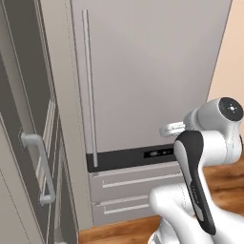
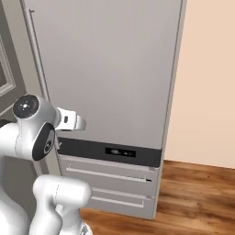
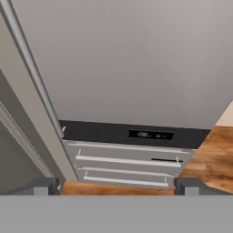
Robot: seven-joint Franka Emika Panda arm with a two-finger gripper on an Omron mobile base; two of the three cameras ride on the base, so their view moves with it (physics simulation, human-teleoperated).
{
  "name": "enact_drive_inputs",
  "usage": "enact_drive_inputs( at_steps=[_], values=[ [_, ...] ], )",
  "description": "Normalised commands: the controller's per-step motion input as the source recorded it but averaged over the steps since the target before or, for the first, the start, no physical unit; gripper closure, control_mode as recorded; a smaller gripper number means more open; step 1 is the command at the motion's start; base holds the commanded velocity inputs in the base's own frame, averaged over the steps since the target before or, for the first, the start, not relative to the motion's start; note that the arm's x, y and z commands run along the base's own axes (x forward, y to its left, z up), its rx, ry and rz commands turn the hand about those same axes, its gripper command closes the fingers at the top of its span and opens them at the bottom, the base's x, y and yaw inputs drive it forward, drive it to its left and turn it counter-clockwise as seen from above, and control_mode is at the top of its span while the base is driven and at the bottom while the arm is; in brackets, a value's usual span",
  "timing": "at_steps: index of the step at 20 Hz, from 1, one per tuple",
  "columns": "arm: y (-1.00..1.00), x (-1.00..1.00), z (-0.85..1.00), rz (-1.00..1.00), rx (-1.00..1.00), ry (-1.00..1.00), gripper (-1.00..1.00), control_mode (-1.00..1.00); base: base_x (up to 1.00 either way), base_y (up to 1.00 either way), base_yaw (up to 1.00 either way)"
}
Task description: Retrieve the orange and pear from the fridge and place them into the bowl on the dining table.
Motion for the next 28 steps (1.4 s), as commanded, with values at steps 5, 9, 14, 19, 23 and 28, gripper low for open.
enact_drive_inputs(
  at_steps=[5,9,14,19,23,28],
  values=[
    [0.00,0.00,0.00,0.00,0.00,0.00,-1.00,1.00,-0.31,0.36,0.00],
    [0.00,0.00,0.00,0.00,0.00,0.00,-1.00,1.00,-0.25,0.49,0.00],
    [0.00,0.00,0.00,0.00,0.00,0.00,-1.00,1.00,-0.26,0.50,0.00],
    [0.00,0.00,0.00,0.00,0.00,0.00,-1.00,1.00,-0.23,0.36,0.00],
    [0.00,0.00,0.00,0.00,0.00,0.00,-1.00,1.00,-0.28,0.28,0.00],
    [0.00,0.00,0.00,0.00,0.00,0.00,-1.00,1.00,-0.39,0.44,0.00]
  ],
)
